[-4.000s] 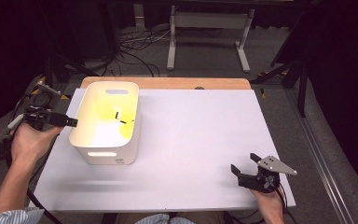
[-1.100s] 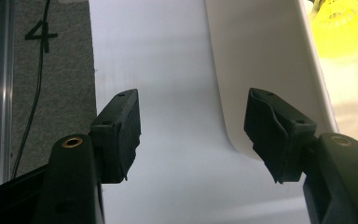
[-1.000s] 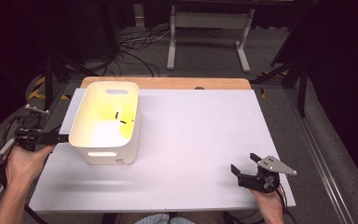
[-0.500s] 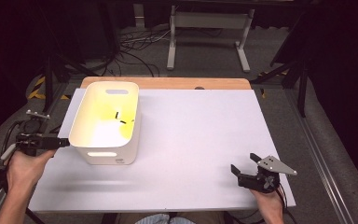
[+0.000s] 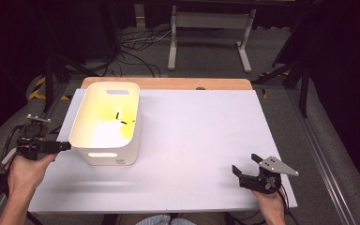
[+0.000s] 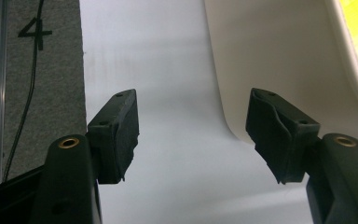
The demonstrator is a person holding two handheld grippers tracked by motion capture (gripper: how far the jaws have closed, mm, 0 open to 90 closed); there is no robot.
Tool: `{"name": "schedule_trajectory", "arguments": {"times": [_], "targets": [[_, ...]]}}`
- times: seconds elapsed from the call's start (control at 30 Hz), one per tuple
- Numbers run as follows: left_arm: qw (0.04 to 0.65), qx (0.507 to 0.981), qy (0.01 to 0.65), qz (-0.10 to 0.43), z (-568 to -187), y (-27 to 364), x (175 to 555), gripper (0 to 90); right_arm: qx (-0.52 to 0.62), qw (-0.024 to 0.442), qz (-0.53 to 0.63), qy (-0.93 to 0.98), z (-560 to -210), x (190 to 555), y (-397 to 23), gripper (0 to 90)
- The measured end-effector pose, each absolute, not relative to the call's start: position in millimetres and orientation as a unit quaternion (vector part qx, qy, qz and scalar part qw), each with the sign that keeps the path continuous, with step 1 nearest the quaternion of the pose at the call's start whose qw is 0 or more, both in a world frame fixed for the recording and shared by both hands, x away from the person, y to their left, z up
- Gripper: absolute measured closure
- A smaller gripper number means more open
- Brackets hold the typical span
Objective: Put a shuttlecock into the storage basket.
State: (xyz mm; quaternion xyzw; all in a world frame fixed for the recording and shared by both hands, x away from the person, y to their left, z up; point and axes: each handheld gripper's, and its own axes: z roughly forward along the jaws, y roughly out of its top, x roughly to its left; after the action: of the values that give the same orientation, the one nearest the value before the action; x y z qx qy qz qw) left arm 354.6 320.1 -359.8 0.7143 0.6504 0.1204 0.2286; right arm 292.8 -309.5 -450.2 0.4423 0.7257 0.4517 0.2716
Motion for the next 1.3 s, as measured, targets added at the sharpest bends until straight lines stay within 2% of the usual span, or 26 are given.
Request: {"name": "schedule_trajectory", "arguments": {"times": [1.3], "targets": [[0.248, 0.726, 0.631, 0.115, -377, 315, 332, 33.9, 0.443, 0.272, 0.452, 0.725, -450, 293, -310, 11.6]]}}
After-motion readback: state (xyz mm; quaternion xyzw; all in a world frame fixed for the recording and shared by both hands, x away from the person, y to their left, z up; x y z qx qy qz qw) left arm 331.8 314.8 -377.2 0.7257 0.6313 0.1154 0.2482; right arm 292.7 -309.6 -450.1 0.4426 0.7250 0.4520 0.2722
